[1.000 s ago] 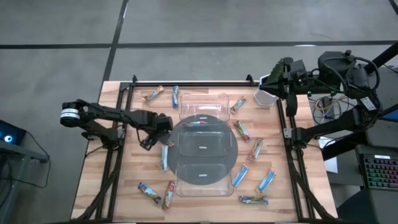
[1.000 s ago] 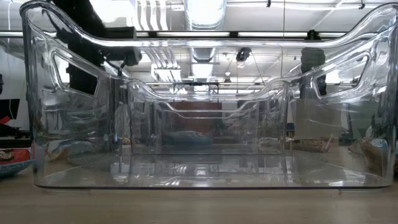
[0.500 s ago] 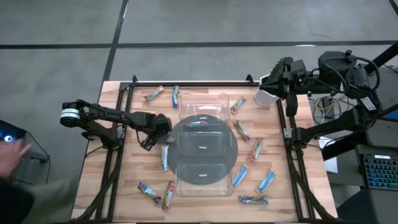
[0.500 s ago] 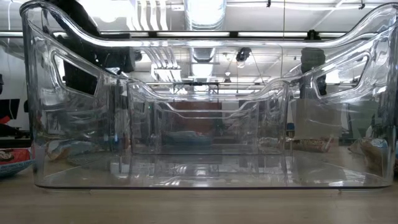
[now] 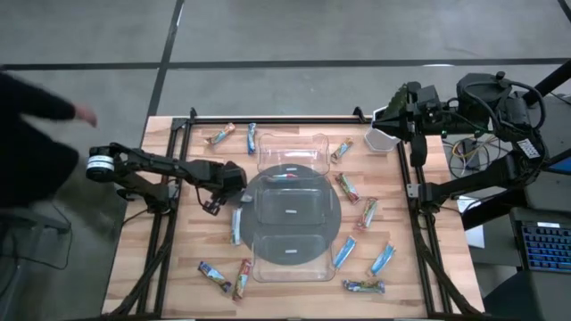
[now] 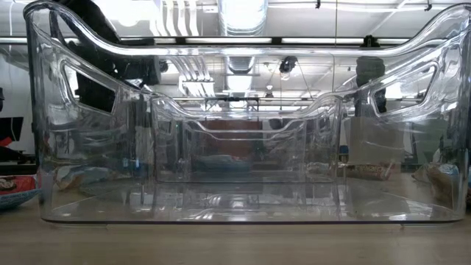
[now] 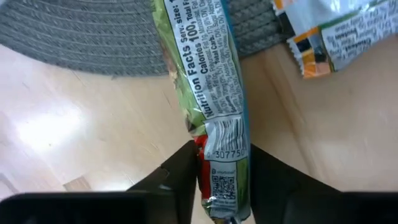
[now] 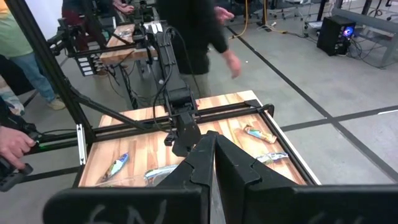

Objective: Pick and place Granola Bars by type
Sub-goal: Put the red granola bar into the top transparent bin

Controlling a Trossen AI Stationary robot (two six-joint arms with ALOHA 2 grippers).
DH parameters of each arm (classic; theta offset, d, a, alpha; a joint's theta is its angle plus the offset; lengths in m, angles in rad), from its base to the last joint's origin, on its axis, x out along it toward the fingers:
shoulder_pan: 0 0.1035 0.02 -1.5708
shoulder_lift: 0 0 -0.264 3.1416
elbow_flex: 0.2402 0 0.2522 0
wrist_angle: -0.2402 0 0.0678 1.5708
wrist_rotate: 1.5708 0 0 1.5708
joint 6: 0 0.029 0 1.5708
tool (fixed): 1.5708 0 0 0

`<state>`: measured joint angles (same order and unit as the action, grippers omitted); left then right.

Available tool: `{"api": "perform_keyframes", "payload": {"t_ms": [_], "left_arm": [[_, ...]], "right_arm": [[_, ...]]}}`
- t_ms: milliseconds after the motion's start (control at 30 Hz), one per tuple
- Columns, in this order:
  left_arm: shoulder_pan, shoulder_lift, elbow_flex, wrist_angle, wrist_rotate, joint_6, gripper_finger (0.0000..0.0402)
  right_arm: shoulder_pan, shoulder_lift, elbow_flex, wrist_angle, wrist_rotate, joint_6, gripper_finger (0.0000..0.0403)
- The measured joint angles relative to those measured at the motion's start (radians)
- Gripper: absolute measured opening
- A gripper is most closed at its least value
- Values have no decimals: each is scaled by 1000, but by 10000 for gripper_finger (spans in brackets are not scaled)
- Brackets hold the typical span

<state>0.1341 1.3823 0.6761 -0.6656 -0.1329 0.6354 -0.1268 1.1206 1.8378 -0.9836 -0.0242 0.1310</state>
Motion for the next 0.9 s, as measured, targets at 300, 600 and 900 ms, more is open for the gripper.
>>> {"api": "perform_keyframes", "payload": {"t_ms": [300, 600, 900], "left_arm": [[0, 0, 84, -100, -49, -24, 77], [2, 0, 259, -345, -82, -23, 76], [3, 0, 502, -636, -110, -23, 76]], "right_arm": [[0, 0, 0, 0, 0, -1, 8], [0, 0, 0, 0, 0, -4, 9], [0, 0, 0, 0, 0, -19, 9]]}}
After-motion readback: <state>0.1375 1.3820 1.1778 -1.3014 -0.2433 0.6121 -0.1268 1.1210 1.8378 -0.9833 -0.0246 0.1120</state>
